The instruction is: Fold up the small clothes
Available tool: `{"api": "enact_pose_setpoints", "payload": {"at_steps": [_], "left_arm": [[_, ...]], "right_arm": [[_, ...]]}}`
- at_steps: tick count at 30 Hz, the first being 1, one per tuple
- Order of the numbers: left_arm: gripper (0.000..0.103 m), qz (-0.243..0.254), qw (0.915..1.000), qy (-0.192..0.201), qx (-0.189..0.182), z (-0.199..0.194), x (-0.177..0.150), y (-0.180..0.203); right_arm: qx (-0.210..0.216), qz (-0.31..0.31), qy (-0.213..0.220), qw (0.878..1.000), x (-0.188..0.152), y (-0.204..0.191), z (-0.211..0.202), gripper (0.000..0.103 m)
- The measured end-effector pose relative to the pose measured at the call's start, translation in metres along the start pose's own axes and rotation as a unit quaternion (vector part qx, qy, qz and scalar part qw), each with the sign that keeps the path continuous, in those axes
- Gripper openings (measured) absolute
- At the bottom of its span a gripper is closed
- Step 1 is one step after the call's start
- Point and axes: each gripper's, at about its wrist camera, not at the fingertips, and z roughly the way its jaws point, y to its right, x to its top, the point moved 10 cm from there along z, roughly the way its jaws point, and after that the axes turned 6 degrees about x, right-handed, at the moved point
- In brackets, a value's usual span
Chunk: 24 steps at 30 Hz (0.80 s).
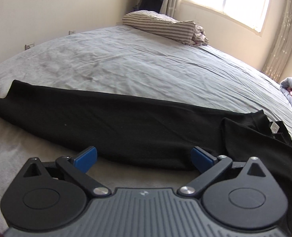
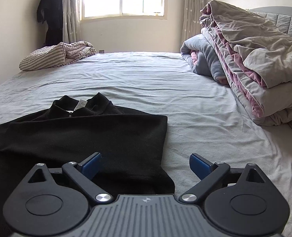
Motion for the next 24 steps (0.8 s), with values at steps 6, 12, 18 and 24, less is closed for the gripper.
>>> {"api": "enact_pose_setpoints", "payload": {"at_steps": [6, 12, 18, 24], "left_arm": [[0.102, -0.033, 0.9955, -0.008, 0.089, 0.017, 0.005, -0.054], [0.102, -0.062, 0.9904, -0.025, 0.121, 0.044, 0.006, -0.087], [0.098, -0.143, 0.9832, 0.004, 0.113, 0.07, 0.012, -0.125], [0.003, -0.18, 0.9768, 0.041, 0.109, 0.078, 0.036, -0.148]], "right_arm": [[0.009, -0.006, 0.004, 1.0, 0.003, -0.008, -0.001, 0.1], [0.012, -0.007, -0.016, 1.0, -0.008, -0.011, 0.005, 0.101], [0.011, -0.01, -0.022, 1.0, -0.012, -0.016, 0.009, 0.101], [0.006, 0.001, -0.038, 0.999, -0.02, -0.01, 0.016, 0.101]]}}
